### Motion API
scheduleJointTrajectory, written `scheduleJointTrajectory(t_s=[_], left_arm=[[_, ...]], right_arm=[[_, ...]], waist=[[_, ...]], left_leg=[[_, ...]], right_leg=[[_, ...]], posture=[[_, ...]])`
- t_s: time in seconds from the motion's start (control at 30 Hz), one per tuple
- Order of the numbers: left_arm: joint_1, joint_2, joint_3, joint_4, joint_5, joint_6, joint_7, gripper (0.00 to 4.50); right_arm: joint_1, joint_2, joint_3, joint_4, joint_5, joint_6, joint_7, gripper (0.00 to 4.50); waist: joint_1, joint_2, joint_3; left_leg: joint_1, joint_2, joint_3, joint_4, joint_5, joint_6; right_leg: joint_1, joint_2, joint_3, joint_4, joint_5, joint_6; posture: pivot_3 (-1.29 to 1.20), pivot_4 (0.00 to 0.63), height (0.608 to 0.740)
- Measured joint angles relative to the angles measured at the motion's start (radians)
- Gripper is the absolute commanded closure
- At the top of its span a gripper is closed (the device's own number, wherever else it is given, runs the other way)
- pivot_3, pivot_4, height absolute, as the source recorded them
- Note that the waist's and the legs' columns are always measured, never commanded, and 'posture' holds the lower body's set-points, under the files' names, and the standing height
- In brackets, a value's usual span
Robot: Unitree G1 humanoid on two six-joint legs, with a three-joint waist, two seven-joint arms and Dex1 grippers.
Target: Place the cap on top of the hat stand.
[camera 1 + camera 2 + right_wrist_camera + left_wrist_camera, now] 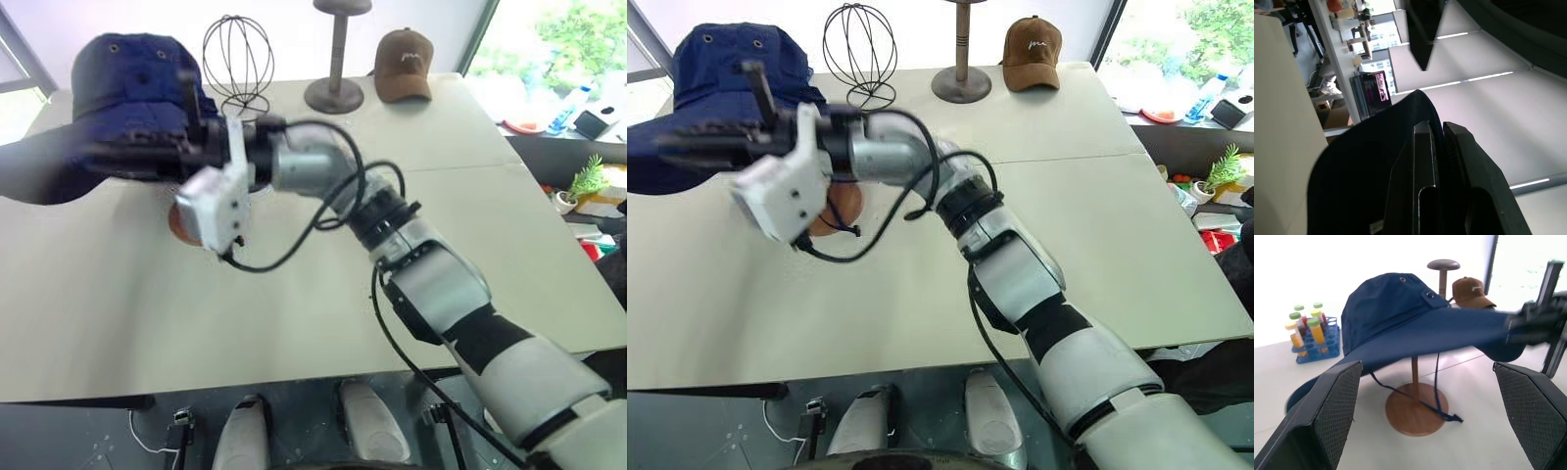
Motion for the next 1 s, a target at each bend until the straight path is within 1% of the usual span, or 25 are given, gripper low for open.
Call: scheduleJointTrajectory(t_s=[0.1,0.17,0.27,0.4,0.47,0.53,0.67,0.8,0.9,0.97,1.0], left_arm=[[0.038,0.017,0.059,0.019,-0.055,0.025,0.003,0.00],[0.078,0.020,0.100,0.028,-0.058,0.040,-0.006,0.00],[0.121,0.005,0.130,0.029,-0.058,0.044,-0.012,0.00],[0.155,-0.003,0.139,0.028,-0.058,0.042,-0.013,0.00],[0.165,-0.008,0.141,0.028,-0.059,0.039,-0.013,0.00],[0.173,-0.008,0.142,0.029,-0.059,0.037,-0.014,0.00],[0.187,-0.008,0.143,0.029,-0.059,0.033,-0.015,0.00],[0.196,-0.008,0.143,0.030,-0.056,0.029,-0.028,0.00],[0.200,-0.008,0.143,0.029,-0.048,0.021,-0.040,0.00],[0.199,-0.008,0.142,0.029,-0.042,0.015,-0.044,0.00],[0.197,-0.008,0.140,0.029,-0.040,0.013,-0.044,0.00]], right_arm=[[0.057,-0.016,0.043,-0.031,-0.060,-0.027,-0.043,4.50],[0.090,-0.033,0.068,-0.060,-0.118,-0.056,-0.082,4.50],[0.143,-0.058,0.109,-0.096,-0.235,-0.092,-0.170,4.50],[0.159,-0.108,0.207,-0.160,-0.520,-0.082,-0.404,4.50],[0.157,-0.116,0.266,-0.165,-0.637,-0.022,-0.531,4.50],[0.153,-0.116,0.319,-0.148,-0.716,0.031,-0.624,4.50],[0.144,-0.101,0.374,-0.070,-0.745,0.081,-0.719,4.50],[0.118,-0.100,0.430,-0.043,-0.777,0.129,-0.806,4.50],[0.105,-0.102,0.467,-0.024,-0.792,0.140,-0.843,4.50],[0.104,-0.104,0.475,-0.013,-0.783,0.131,-0.846,3.58],[0.103,-0.105,0.475,-0.006,-0.772,0.124,-0.846,3.36]], waist=[[-0.001,0.000,0.000],[0.000,0.000,0.000],[0.001,0.000,0.000],[0.003,-0.001,-0.001],[0.003,-0.001,-0.001],[0.003,-0.001,-0.001],[0.002,-0.002,-0.001],[0.002,-0.003,-0.002],[0.002,-0.003,-0.002],[0.002,-0.003,-0.002],[0.002,-0.003,-0.002]], left_leg=[[0.000,0.001,0.000,0.000,0.000,0.000],[0.001,0.001,0.000,0.000,0.000,0.000],[0.001,0.001,0.000,0.000,0.000,0.000],[0.001,0.001,0.000,0.000,0.000,0.000],[0.001,0.001,0.000,0.000,0.000,0.000],[0.001,0.001,0.000,0.000,0.000,0.000],[0.001,0.001,-0.001,0.000,0.000,0.000],[0.001,0.001,-0.001,0.000,0.000,0.000],[0.001,0.001,-0.002,0.000,0.000,0.000],[0.001,0.001,-0.002,0.000,0.000,0.000],[0.001,0.001,-0.002,0.000,0.000,0.000]], right_leg=[[0.000,0.001,0.000,0.000,0.000,0.000],[0.000,0.001,0.000,0.001,0.000,0.000],[0.001,0.001,0.000,0.001,-0.001,-0.001],[0.000,0.001,0.000,0.001,-0.002,-0.004],[0.000,0.001,0.000,0.001,-0.002,-0.005],[0.000,0.001,0.000,0.001,-0.002,-0.005],[0.001,0.001,0.000,0.001,-0.002,-0.005],[0.001,0.001,-0.001,0.001,-0.002,-0.005],[0.001,0.001,-0.001,0.001,-0.002,-0.005],[0.002,0.001,-0.001,0.001,-0.002,-0.005],[0.002,0.001,-0.001,0.001,-0.002,-0.005]], posture=[[0.00,0.150,0.740],[0.00,0.150,0.740],[0.00,0.150,0.740],[0.00,0.150,0.740],[0.00,0.150,0.740],[0.00,0.150,0.740],[0.00,0.150,0.740],[0.00,0.150,0.740],[0.00,0.150,0.740],[0.00,0.150,0.740],[0.00,0.150,0.740]])
